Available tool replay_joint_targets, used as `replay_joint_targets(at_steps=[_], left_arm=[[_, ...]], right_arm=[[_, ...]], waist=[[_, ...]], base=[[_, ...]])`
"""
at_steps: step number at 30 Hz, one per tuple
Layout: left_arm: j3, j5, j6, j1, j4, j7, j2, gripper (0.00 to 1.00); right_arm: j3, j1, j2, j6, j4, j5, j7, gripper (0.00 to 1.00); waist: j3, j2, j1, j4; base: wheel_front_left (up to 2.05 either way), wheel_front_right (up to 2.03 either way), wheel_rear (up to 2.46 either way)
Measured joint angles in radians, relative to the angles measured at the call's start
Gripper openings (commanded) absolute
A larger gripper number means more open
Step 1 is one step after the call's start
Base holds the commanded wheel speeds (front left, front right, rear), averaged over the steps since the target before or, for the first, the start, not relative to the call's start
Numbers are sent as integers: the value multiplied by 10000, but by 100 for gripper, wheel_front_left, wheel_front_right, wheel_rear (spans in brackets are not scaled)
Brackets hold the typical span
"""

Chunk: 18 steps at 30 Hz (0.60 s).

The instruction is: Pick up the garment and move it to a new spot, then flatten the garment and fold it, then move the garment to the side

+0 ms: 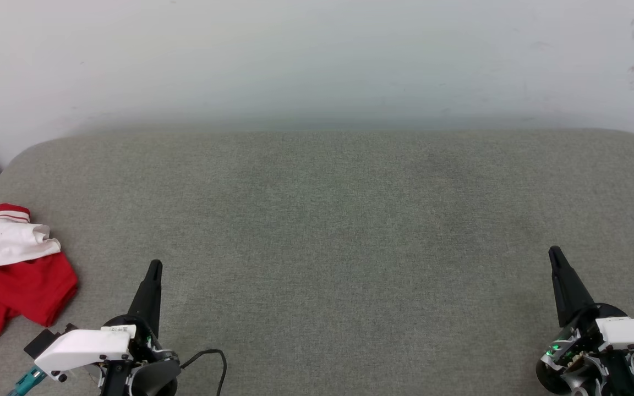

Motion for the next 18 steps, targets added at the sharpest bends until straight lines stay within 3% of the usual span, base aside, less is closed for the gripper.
replay_joint_targets(at_steps=[18], left_arm=[[0,0,0,0,0,0,0,0]], right_arm=[[2,0,0,0,0,0,-2,0]], waist=[[0,0,0,0]], base=[[0,0,0]])
